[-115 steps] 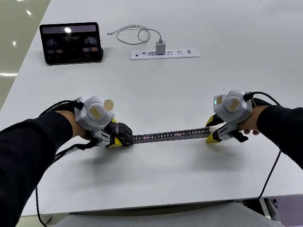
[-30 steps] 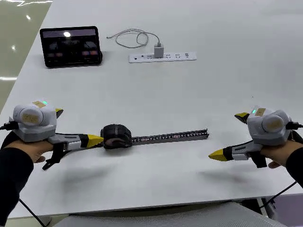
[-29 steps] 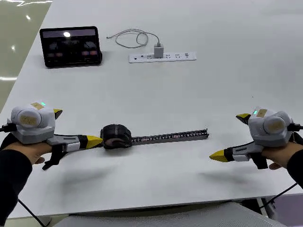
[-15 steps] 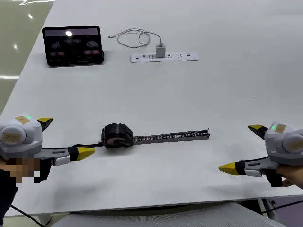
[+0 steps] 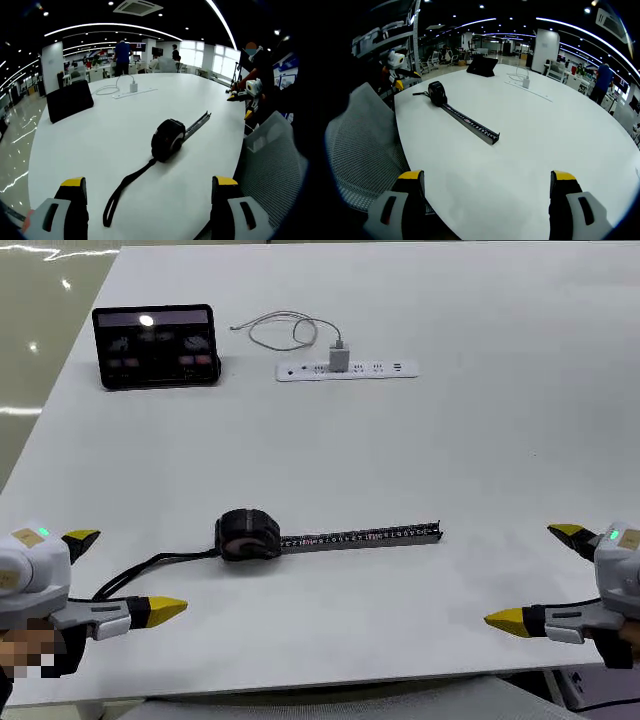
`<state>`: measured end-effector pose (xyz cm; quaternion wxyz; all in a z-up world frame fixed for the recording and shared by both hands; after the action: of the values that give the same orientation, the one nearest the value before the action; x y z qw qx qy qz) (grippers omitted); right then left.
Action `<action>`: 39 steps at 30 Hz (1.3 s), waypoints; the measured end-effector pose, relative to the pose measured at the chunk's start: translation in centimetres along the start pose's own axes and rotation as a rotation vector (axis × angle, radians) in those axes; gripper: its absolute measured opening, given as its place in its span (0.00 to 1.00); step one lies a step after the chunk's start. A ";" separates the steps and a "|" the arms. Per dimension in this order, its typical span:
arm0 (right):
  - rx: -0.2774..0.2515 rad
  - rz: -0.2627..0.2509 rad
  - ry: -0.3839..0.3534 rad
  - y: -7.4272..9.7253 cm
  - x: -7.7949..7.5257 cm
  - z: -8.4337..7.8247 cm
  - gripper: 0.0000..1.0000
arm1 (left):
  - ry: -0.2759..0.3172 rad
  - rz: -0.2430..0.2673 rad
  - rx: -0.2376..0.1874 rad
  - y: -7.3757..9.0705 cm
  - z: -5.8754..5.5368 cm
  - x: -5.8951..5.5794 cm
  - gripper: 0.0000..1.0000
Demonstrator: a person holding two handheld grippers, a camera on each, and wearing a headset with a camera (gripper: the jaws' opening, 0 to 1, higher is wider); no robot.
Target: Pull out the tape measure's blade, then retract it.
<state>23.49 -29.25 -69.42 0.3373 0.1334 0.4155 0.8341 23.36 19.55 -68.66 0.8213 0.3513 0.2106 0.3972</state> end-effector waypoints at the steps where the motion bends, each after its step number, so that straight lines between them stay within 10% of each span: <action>1: -0.004 -0.004 0.001 0.1 0.0 0.0 1.00 | 0.002 -0.007 -0.001 0.0 -0.1 -0.1 1.00; 39: -0.018 -0.036 -0.058 2.7 0.5 -2.0 1.00 | 0.057 0.032 -0.030 1.4 -0.7 -0.5 1.00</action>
<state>20.93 -31.30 -68.58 0.3656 0.1470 0.4003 0.8273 21.90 20.02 -67.99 0.8138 0.3306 0.2222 0.4232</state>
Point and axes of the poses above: the centre of the closed fingertips' face, and the gripper's own axes: y roughly backward along the fingers, x roughly to its left, z roughly out of its top, the point moved 4 cm from there along y, roughly backward along the fingers, and after that the axes turned 11 degrees about x, right-handed, at the moved point
